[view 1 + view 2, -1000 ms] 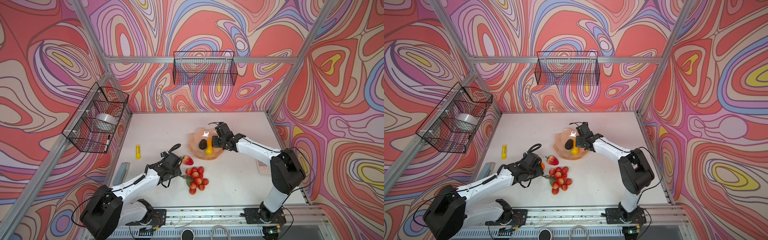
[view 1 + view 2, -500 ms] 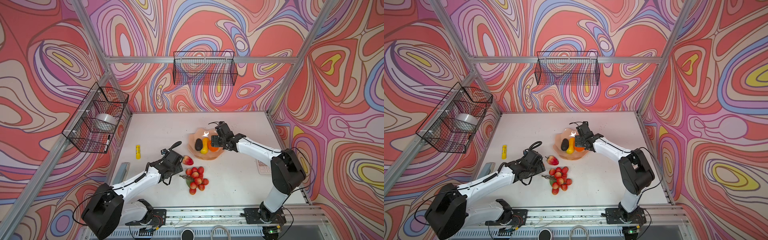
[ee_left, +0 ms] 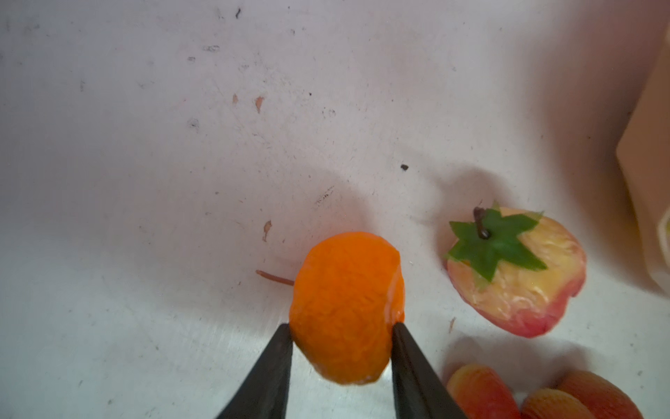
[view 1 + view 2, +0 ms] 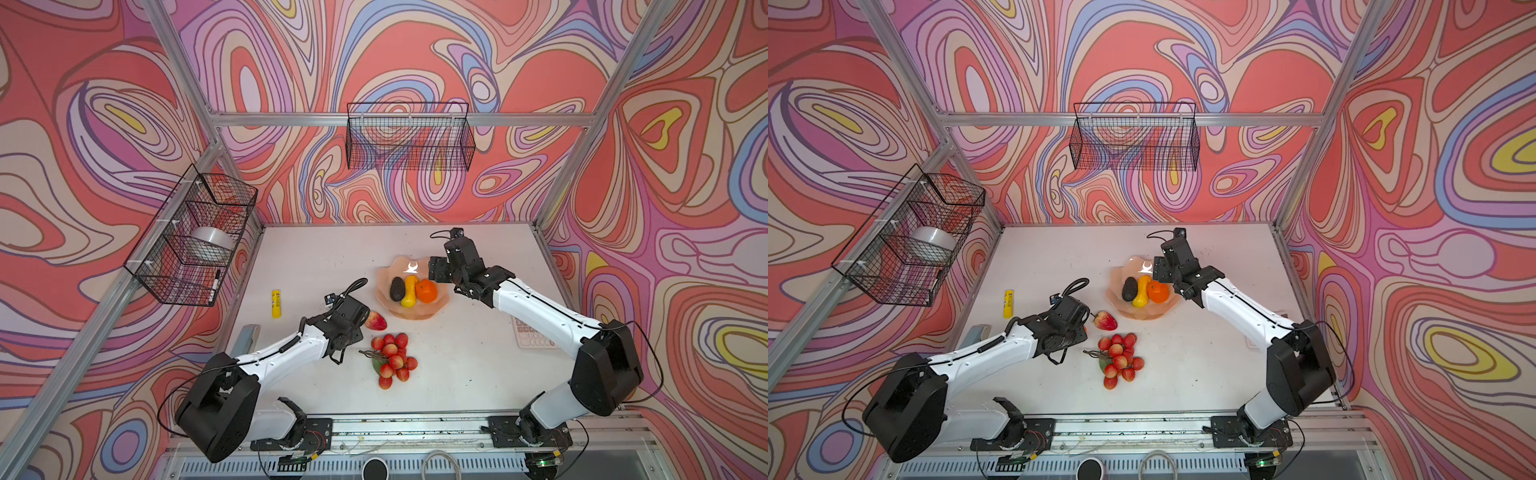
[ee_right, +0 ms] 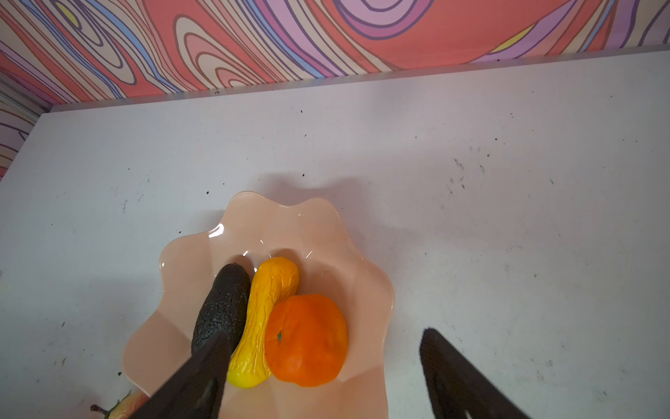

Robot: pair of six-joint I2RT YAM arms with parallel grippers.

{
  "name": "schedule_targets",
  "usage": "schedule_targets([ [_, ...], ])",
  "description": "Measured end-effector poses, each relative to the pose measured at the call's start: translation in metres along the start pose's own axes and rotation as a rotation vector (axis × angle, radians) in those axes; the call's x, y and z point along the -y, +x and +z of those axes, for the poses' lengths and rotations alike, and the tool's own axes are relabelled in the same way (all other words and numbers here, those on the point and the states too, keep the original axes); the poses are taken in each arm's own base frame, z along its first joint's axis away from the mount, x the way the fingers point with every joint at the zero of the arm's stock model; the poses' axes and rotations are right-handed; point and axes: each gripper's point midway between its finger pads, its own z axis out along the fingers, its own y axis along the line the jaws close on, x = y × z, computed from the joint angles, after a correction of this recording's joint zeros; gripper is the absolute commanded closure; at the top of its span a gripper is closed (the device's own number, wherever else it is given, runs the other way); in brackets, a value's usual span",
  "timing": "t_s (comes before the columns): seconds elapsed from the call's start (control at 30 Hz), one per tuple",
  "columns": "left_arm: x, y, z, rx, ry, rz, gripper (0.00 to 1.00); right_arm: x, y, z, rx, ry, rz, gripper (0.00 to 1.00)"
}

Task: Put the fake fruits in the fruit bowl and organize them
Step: 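Grasp the small orange with the left gripper while the right gripper withdraws, then carry the small orange into the bowl beside the avocado with the left gripper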

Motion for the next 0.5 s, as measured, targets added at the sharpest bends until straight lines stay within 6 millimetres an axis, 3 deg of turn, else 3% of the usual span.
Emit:
schedule_targets([
  [0.27,-0.007,-0.018,-0.028,0.066,-0.007,0.086,0.73,0.002,0.005,0.002,-0.01,0.007,-0.002,0.13],
  [0.37,0.013,-0.042,-0.056,0.113,0.031,0.196,0.74,0.001,0.007,0.001,-0.009,-0.015,0.009,0.13],
  [0.5,0.063,-0.084,-0.104,0.233,0.103,0.346,0.74,0.002,0.014,-0.013,-0.003,-0.1,0.078,0.11],
])
